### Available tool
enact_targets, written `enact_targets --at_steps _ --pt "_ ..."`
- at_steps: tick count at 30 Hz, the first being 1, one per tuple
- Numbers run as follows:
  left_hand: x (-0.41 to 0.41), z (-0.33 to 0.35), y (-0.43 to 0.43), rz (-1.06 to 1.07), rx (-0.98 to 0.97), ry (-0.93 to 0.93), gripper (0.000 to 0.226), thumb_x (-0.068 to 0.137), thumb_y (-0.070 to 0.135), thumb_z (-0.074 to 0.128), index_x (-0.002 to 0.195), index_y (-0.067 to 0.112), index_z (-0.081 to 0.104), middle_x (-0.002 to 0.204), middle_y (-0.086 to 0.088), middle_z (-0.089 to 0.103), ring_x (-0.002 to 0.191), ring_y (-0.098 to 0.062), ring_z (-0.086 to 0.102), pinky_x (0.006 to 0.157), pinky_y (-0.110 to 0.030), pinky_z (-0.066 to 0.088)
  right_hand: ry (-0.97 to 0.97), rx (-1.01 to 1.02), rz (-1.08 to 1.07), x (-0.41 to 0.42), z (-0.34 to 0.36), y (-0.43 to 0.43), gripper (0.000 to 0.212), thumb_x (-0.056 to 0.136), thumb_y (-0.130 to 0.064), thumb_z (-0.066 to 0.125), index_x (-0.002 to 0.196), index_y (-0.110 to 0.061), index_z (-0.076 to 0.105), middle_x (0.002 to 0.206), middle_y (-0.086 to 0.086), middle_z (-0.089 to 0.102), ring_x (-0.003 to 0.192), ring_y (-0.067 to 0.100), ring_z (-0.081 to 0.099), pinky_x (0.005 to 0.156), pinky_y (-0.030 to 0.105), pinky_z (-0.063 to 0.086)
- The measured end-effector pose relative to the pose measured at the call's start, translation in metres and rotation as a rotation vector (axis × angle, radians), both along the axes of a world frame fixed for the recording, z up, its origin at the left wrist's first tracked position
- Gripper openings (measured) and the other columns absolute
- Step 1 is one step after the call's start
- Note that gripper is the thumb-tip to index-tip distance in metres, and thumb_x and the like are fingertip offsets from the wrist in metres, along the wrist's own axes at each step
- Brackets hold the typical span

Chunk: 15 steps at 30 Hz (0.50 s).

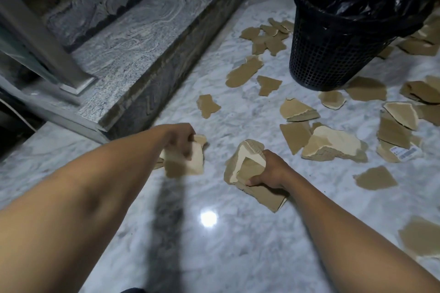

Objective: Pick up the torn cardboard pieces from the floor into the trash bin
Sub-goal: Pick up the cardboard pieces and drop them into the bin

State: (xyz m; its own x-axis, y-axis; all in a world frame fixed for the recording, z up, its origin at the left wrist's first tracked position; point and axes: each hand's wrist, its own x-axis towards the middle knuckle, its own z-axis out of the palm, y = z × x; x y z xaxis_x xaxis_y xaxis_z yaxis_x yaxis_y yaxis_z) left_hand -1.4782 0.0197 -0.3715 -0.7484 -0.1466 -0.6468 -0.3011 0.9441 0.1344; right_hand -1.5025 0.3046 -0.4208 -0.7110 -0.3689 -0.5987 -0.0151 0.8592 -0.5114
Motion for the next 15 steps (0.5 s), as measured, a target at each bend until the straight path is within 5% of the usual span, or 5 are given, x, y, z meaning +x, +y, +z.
enact_targets --at_steps 2,7,10,13,15 --pt "-0.008 0.005 -0.015 0.271 0.184 0.187 0.026 0.071 0.022 0.086 0.088 0.013 0.069 0.082 -0.001 0.07 0.072 -0.016 0.064 0.066 -0.028 0.051 -0.02 -0.014 -0.016 -0.007 -0.008 -0.001 0.117 0.03 -0.064 0.082 0.133 -0.025 0.045 0.129 -0.004 0.057 0.115 0.023 0.055 0.099 0.045 0.048" --pt "-0.05 -0.004 -0.024 0.981 0.729 0.457 0.045 0.077 0.016 0.083 0.114 0.005 0.062 0.108 -0.013 0.071 0.092 -0.03 0.07 0.079 -0.057 0.057 -0.057 0.034 0.001 -0.015 -0.015 -0.012 0.112 0.023 -0.067 0.081 0.124 -0.029 0.05 0.119 -0.008 0.061 0.108 0.022 0.058 0.096 0.044 0.05" --pt "-0.079 -0.011 -0.012 1.082 0.789 0.478 0.051 0.079 0.021 0.08 0.121 0.005 0.055 0.11 -0.01 0.068 0.092 -0.028 0.069 0.077 -0.051 0.058 -0.051 0.045 0.006 -0.017 -0.023 -0.014 0.123 0.011 -0.077 0.078 0.121 -0.032 0.048 0.116 -0.011 0.061 0.109 0.021 0.059 0.096 0.044 0.049" --pt "-0.103 -0.018 0.0 1.059 0.687 0.401 0.058 0.081 0.03 0.078 0.126 0.009 0.05 0.121 -0.009 0.061 0.099 -0.026 0.064 0.079 -0.036 0.054 -0.037 0.044 -0.01 -0.011 -0.016 -0.013 0.113 0.026 -0.072 0.076 0.126 -0.029 0.043 0.121 -0.009 0.058 0.114 0.021 0.056 0.099 0.045 0.046" --pt "-0.118 -0.025 0.004 0.968 0.52 0.32 0.073 0.08 0.035 0.078 0.137 0.007 0.042 0.134 -0.01 0.052 0.115 -0.03 0.057 0.091 -0.04 0.052 -0.022 0.045 -0.014 -0.01 -0.014 -0.012 0.103 0.04 -0.067 0.08 0.127 -0.029 0.04 0.124 -0.009 0.057 0.117 0.021 0.054 0.101 0.046 0.043"
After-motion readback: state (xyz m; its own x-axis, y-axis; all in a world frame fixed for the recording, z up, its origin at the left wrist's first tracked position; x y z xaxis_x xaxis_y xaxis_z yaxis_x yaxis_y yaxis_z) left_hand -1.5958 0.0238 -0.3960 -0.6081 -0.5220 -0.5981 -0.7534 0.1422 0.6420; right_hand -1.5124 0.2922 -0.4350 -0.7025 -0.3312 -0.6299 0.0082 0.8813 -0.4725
